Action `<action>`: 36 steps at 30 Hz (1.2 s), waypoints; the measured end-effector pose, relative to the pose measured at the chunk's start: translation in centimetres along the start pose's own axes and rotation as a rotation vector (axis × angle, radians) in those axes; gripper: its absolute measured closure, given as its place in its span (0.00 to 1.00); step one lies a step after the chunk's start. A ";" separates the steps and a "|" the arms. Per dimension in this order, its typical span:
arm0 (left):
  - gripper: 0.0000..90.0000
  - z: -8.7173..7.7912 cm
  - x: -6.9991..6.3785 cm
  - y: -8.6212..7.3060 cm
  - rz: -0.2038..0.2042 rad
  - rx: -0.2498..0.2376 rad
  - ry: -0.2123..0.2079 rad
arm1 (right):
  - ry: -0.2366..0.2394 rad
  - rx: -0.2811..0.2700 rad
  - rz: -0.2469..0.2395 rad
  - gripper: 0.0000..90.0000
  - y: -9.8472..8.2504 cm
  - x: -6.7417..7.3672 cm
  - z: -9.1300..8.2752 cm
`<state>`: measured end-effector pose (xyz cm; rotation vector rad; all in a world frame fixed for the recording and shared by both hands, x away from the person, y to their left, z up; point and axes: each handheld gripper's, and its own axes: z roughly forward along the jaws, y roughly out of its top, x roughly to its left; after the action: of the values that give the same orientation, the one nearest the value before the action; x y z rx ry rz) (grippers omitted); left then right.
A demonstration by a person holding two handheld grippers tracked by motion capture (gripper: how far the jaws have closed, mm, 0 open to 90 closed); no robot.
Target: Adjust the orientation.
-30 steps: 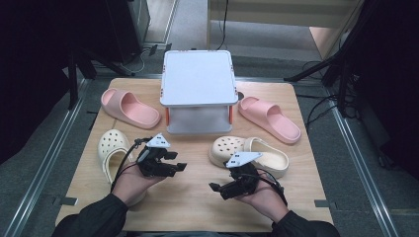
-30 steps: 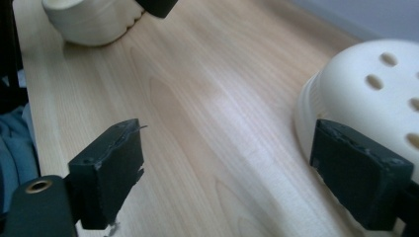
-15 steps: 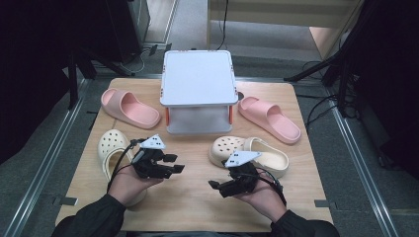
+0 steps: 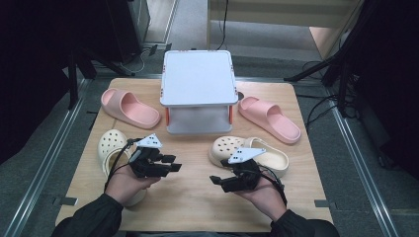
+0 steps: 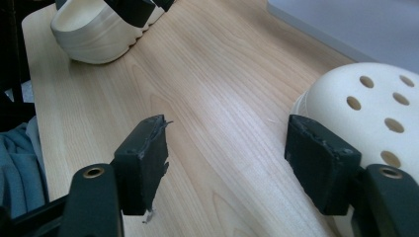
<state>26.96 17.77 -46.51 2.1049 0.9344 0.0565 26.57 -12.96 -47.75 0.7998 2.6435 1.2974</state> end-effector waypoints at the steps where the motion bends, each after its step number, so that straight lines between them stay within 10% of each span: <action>1: 0.63 0.0 0.0 0.0 0.000 0.000 0.000 | 0.000 0.000 0.000 0.38 0.0 0.0 0.0; 36: 0.57 -6.5 2.0 -2.8 -0.136 -0.009 0.150 | 0.079 0.012 -0.048 0.44 2.0 -1.3 1.0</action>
<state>24.53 24.45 -44.62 2.0457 1.1622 0.1507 28.78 -11.90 -47.02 0.6959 2.7154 1.3290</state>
